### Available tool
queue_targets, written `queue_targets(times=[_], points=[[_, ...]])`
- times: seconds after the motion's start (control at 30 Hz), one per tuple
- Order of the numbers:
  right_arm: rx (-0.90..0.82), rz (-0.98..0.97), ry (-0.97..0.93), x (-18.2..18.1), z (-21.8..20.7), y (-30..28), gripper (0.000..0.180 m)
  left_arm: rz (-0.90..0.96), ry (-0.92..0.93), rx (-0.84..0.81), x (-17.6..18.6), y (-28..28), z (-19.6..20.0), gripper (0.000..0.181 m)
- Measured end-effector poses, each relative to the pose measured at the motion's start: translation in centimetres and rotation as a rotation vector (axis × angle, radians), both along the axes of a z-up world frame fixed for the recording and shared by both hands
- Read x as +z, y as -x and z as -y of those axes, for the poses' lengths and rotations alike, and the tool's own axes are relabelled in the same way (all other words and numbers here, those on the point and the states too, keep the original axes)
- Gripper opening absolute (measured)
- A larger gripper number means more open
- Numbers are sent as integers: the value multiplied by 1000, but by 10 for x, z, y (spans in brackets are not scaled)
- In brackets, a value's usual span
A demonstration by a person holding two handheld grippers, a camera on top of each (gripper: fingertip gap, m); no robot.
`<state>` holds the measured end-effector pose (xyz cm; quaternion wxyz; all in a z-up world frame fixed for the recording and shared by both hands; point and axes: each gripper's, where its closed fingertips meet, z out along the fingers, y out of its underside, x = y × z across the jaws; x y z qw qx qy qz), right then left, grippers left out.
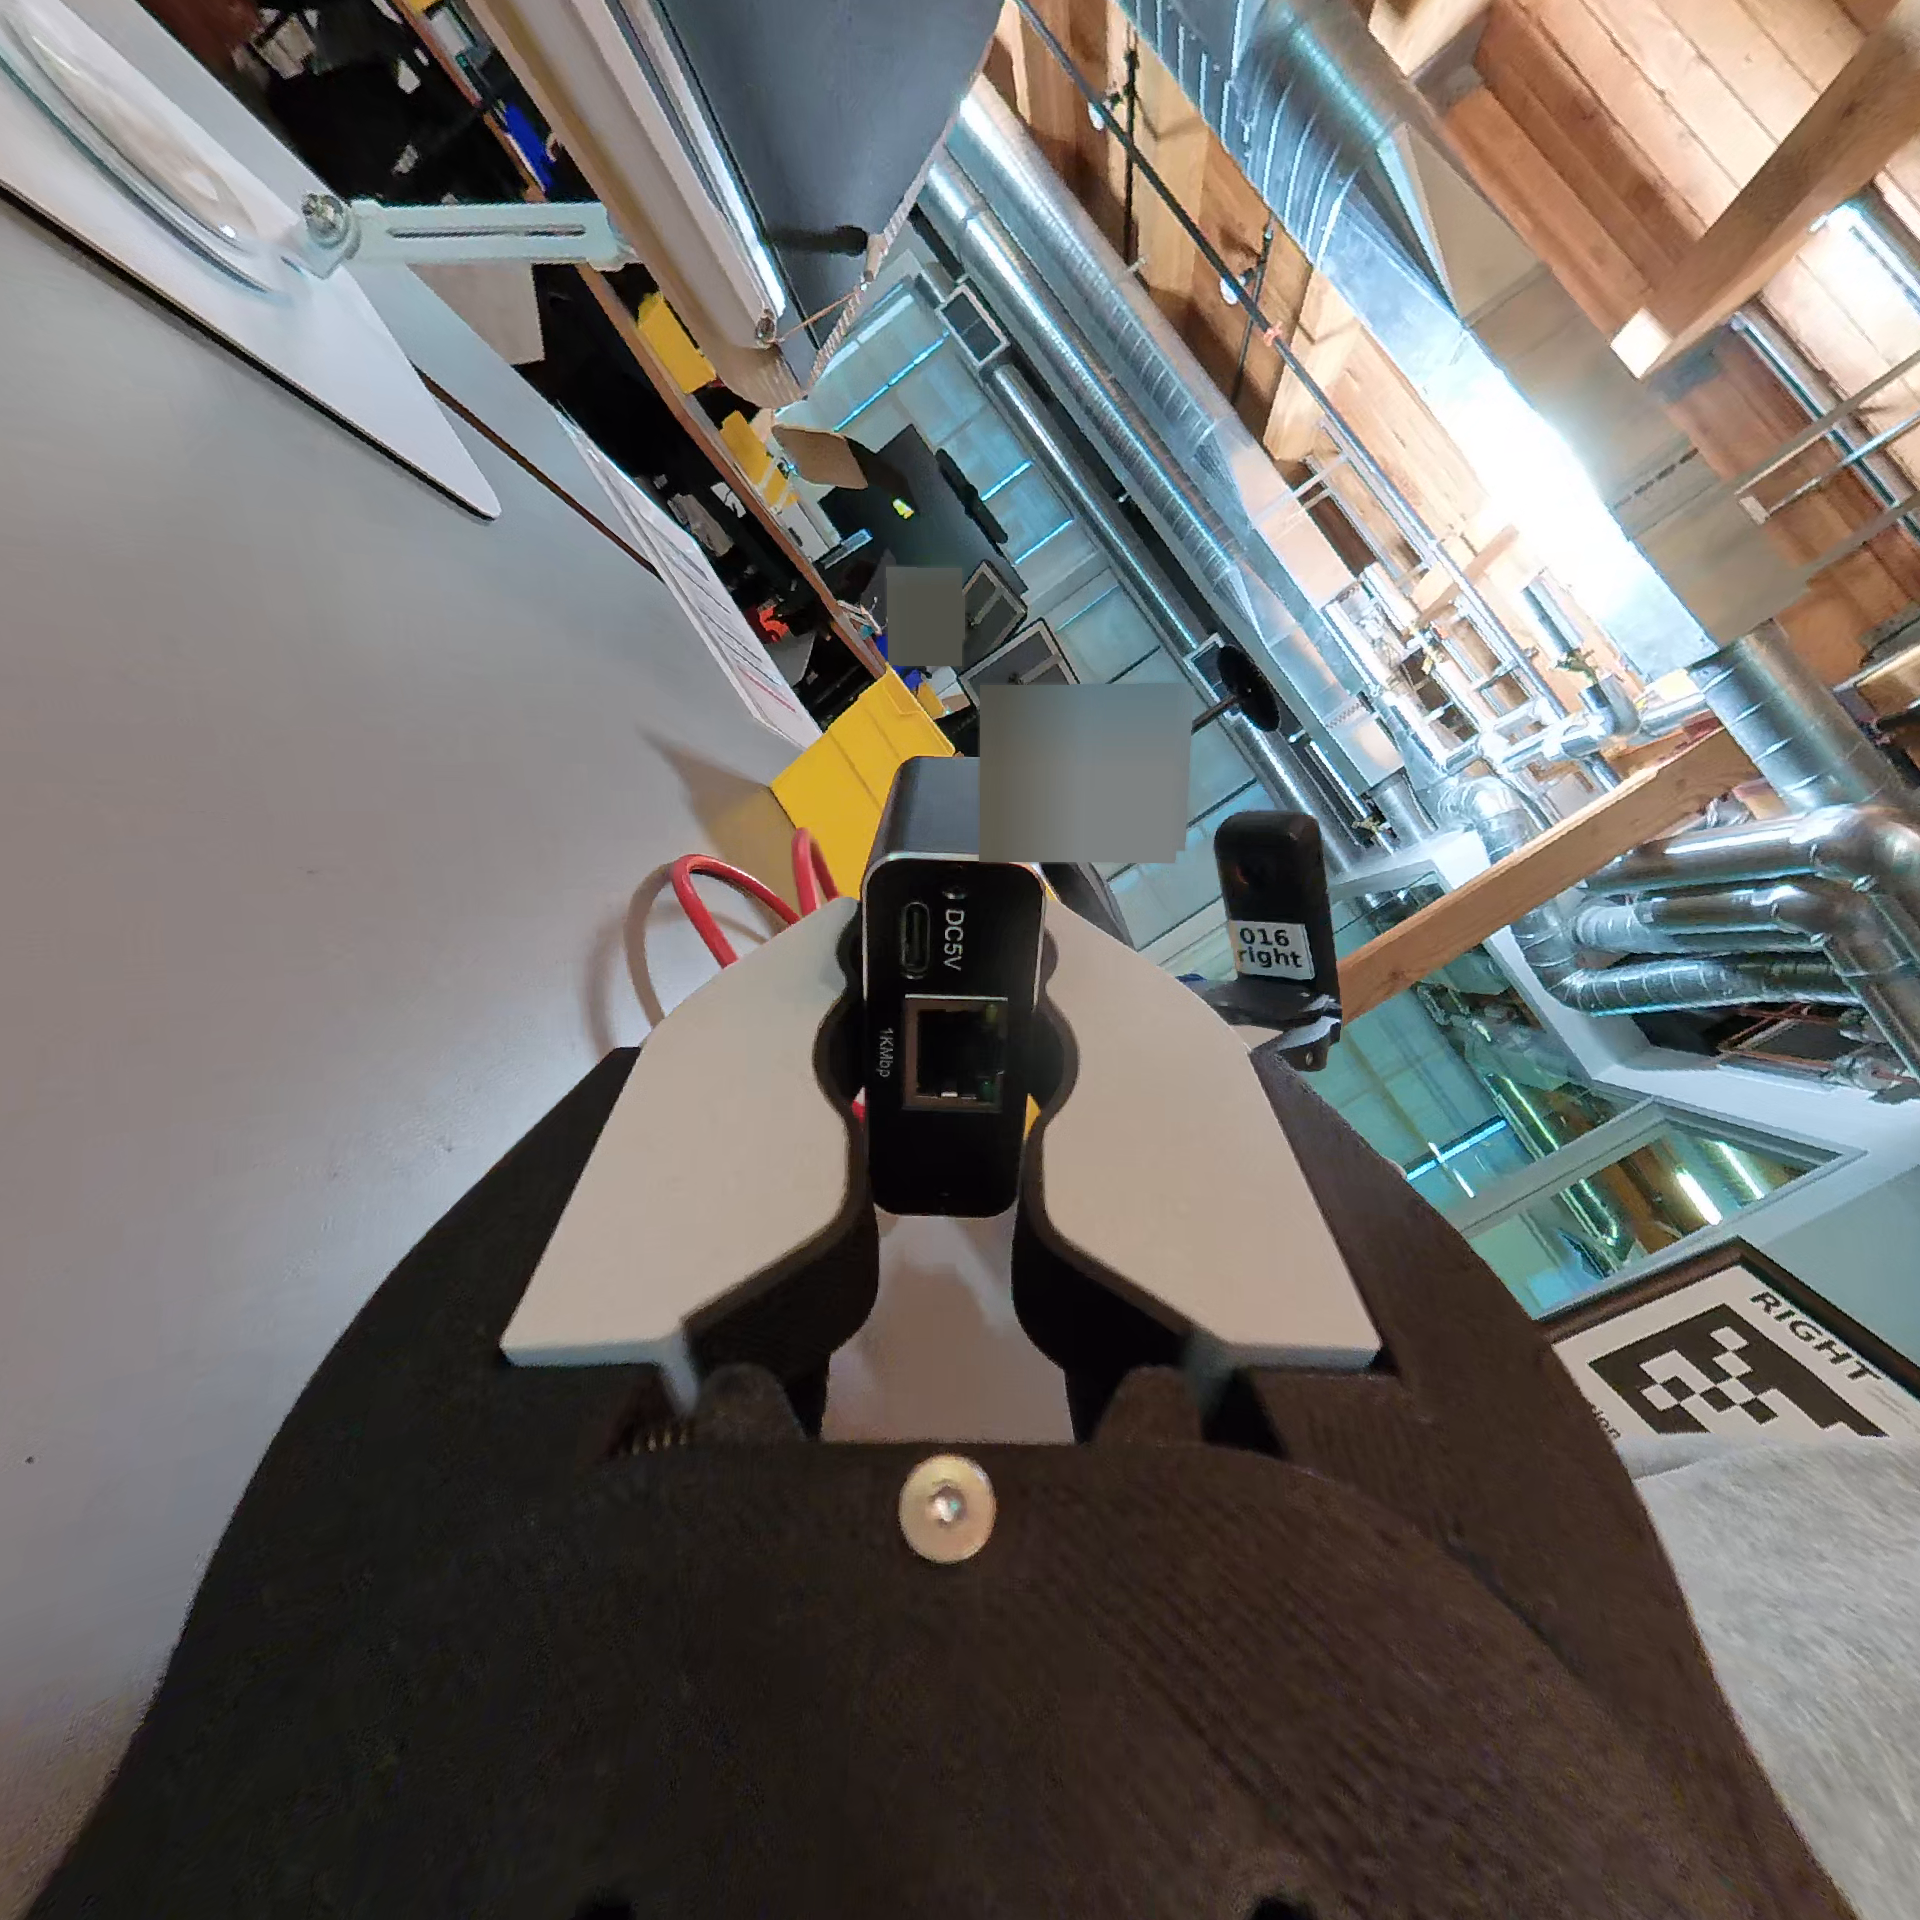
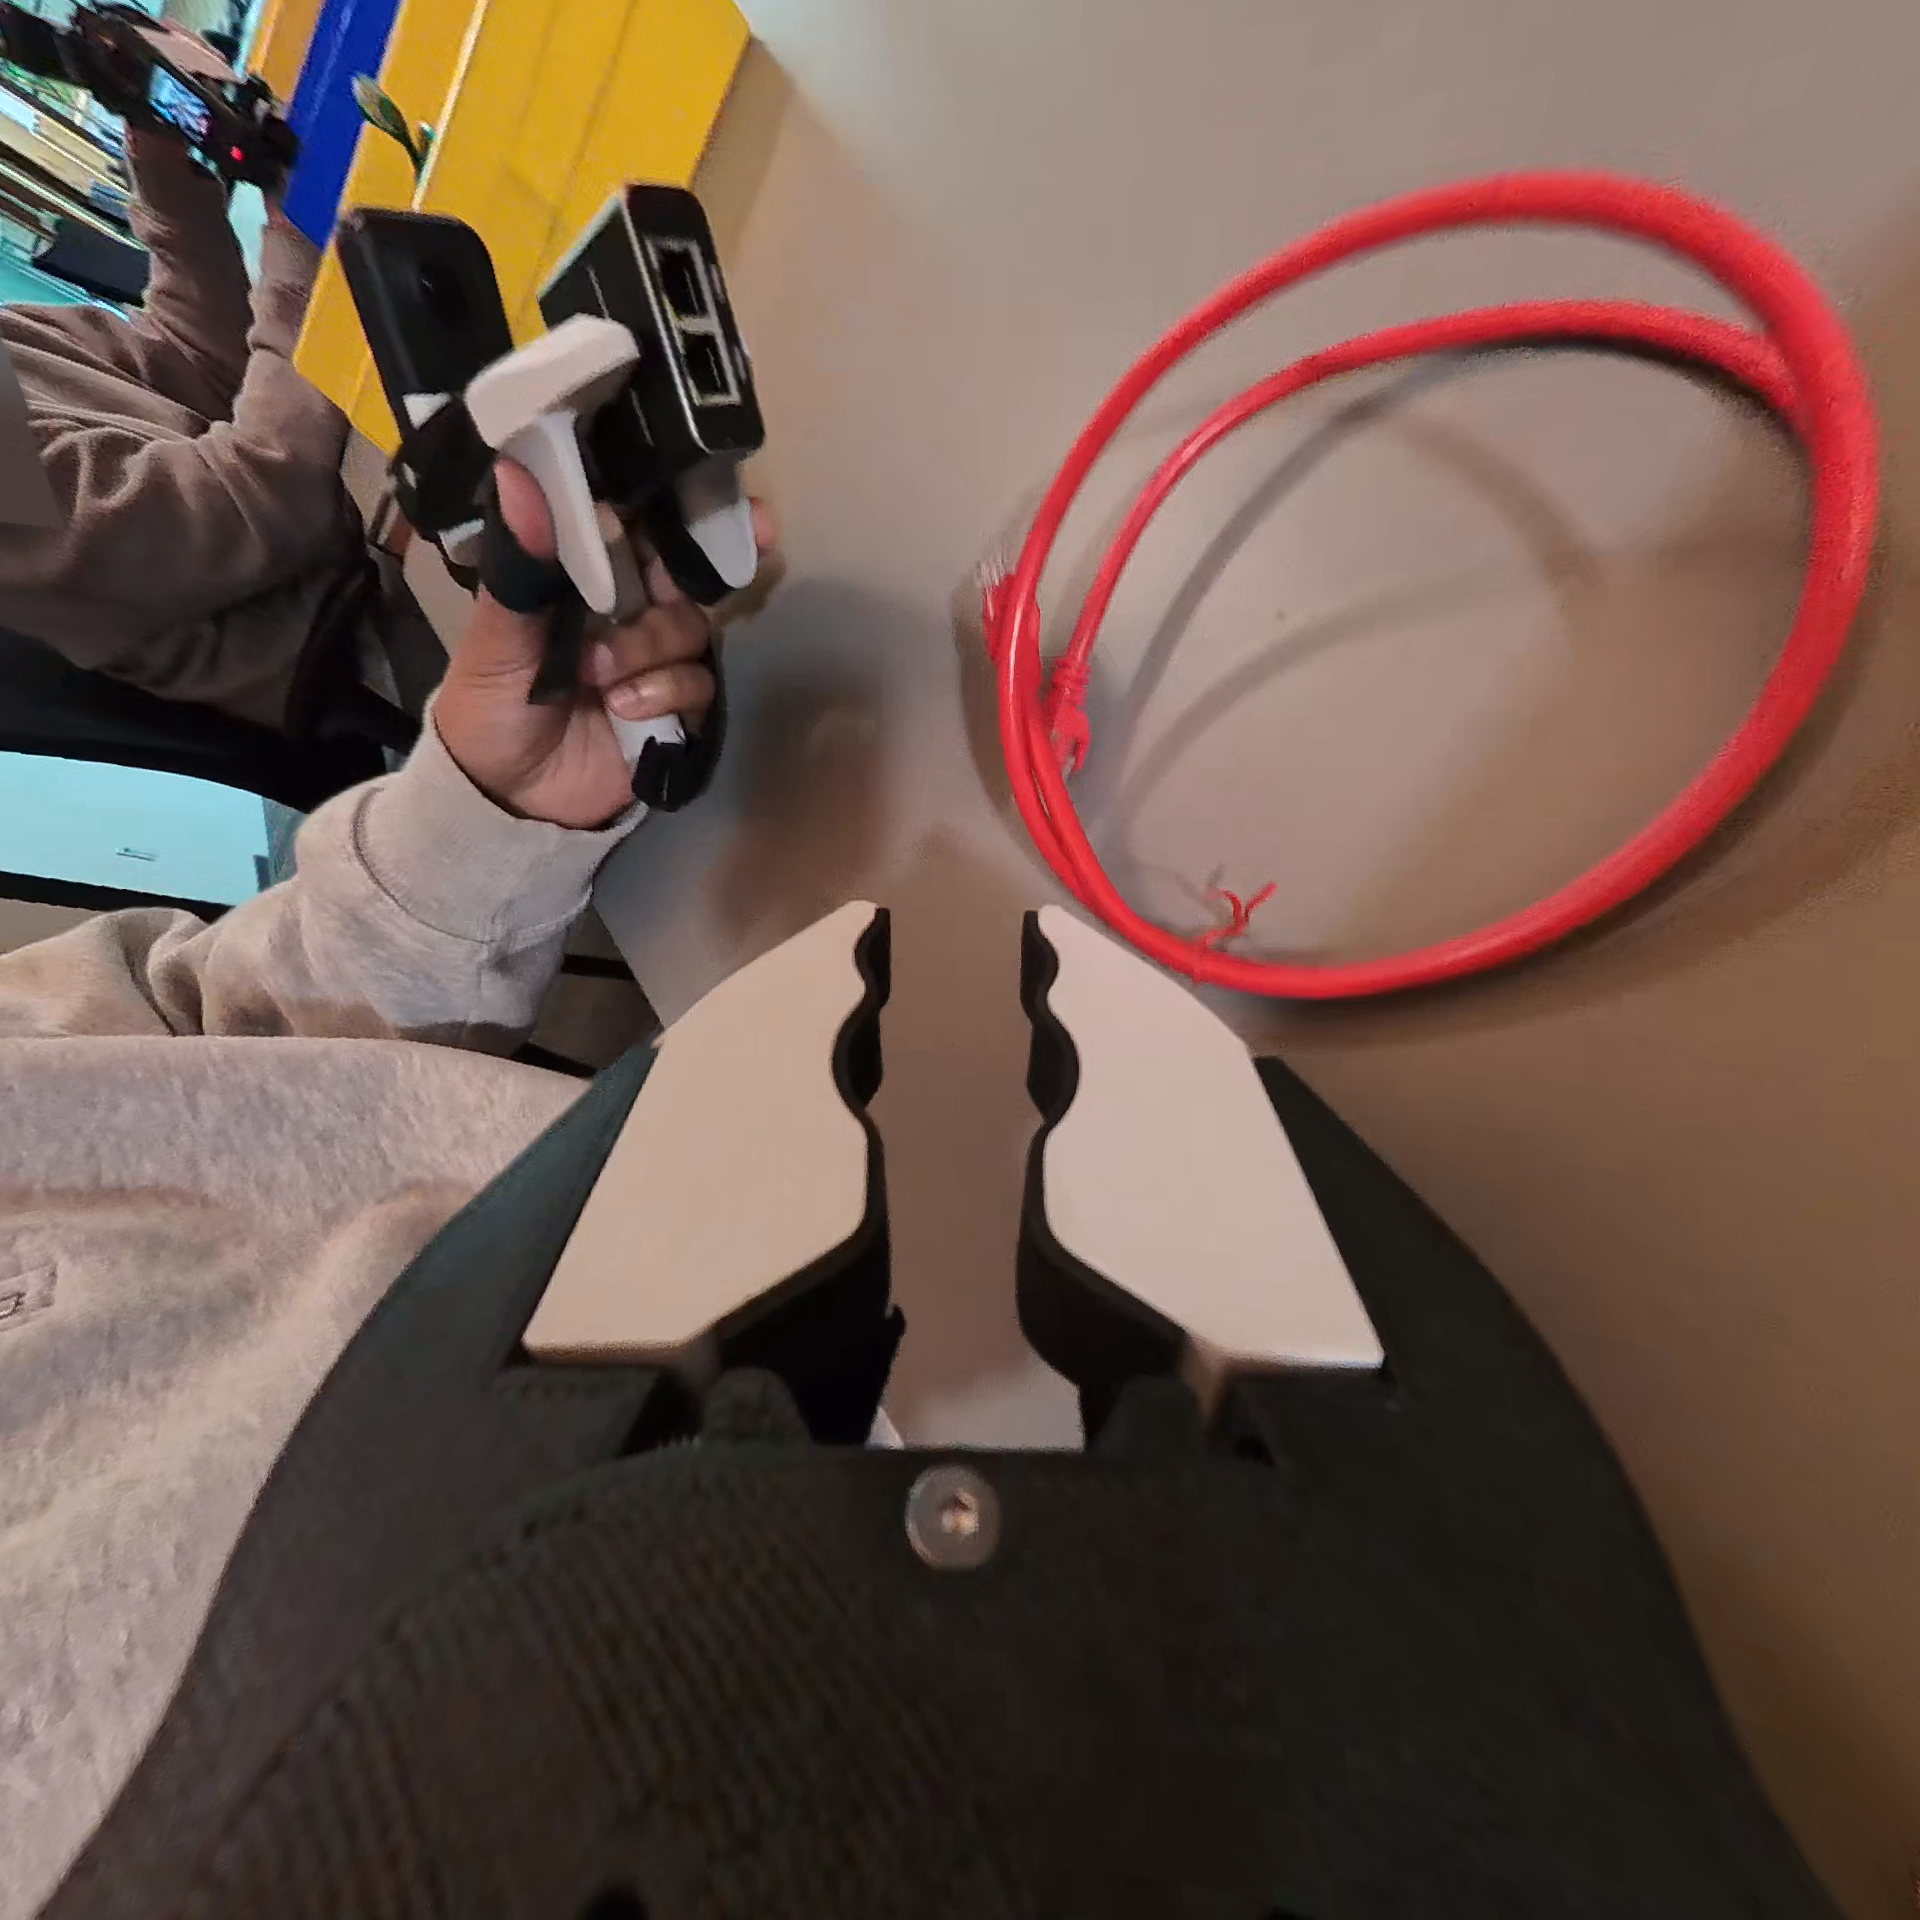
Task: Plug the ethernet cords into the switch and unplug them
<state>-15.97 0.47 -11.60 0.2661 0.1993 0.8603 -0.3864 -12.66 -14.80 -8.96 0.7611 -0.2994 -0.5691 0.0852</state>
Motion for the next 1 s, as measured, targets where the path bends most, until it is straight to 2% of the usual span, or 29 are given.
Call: queue_targets(times=[0.17, 0.43, 0.7, 0.83, 0.93, 1.0], points=[[49, -144, -9, -7, 26, -10, 23, 4, 17, -8, 0, 0, -3, 25], [98, -416, -148, -44, 56, -17, 41, 8, 11, -24, -2, 0, -6, 25], [135, -721, -251, -58, 62, -5, 41, 18, -1, -37, -4, 0, -8, 25], [172, -785, -166, -59, 70, -6, 32, 74, -15, -75, -14, 2, -12, 25], [199, -923, -117, -54, 70, -1, 16, 116, -58, -160, -21, 3, -21, 25], [217, -1038, -67, -45, 69, 0, 13, 137, -114, -214, -24, 3, -26, 25]])
